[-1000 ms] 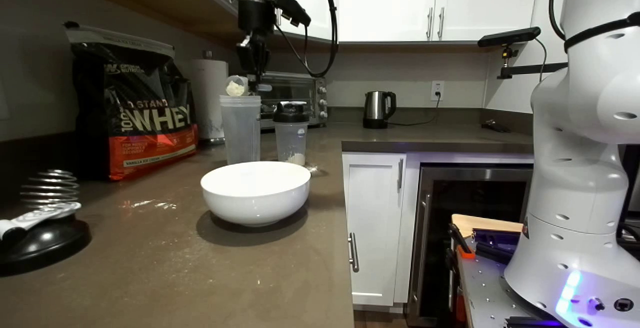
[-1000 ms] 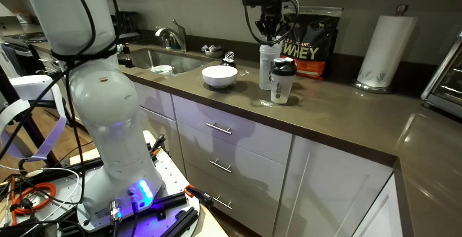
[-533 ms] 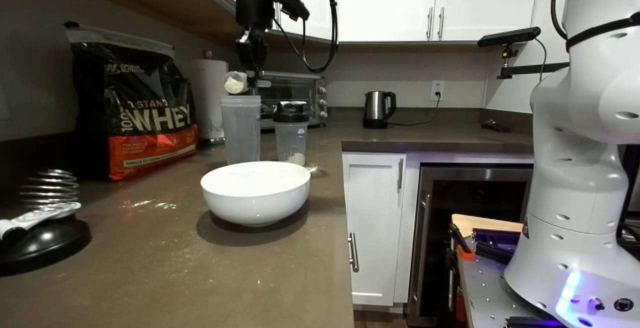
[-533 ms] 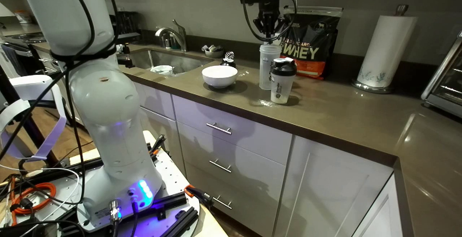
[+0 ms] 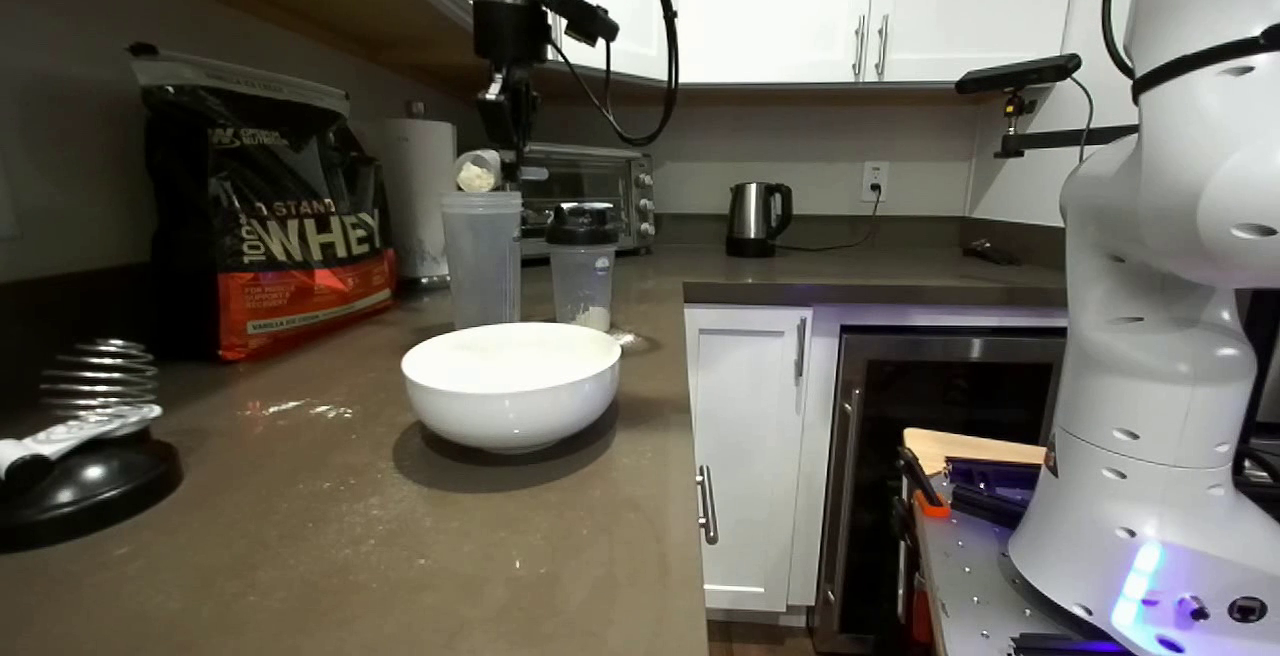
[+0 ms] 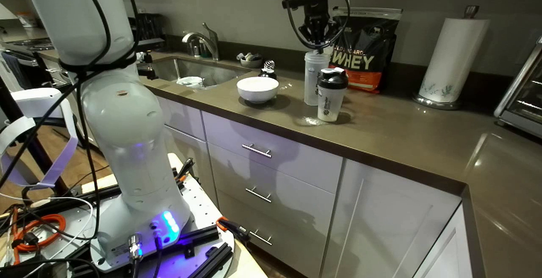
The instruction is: Get one scoop of the contents in the white bowl and put in the open clear cup
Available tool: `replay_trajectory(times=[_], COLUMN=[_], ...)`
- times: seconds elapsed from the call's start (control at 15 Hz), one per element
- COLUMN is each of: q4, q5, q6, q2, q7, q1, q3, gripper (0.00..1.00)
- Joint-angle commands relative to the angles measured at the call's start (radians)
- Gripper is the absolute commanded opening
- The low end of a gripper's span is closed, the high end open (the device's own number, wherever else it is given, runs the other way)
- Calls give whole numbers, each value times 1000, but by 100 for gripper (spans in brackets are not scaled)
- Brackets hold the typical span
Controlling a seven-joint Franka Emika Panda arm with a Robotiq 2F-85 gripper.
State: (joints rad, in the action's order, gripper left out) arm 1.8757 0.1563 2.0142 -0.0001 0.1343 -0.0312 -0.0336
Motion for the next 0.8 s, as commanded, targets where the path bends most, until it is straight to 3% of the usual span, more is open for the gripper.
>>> replay_trajectory(times=[0.0,0.73], q4=[45,70], q5=[61,114], q6=[49,71], q2=[-20,-40], q7=[-43,-63], q1=[-6,-15], q3=[-6,-17], gripper=[2,2])
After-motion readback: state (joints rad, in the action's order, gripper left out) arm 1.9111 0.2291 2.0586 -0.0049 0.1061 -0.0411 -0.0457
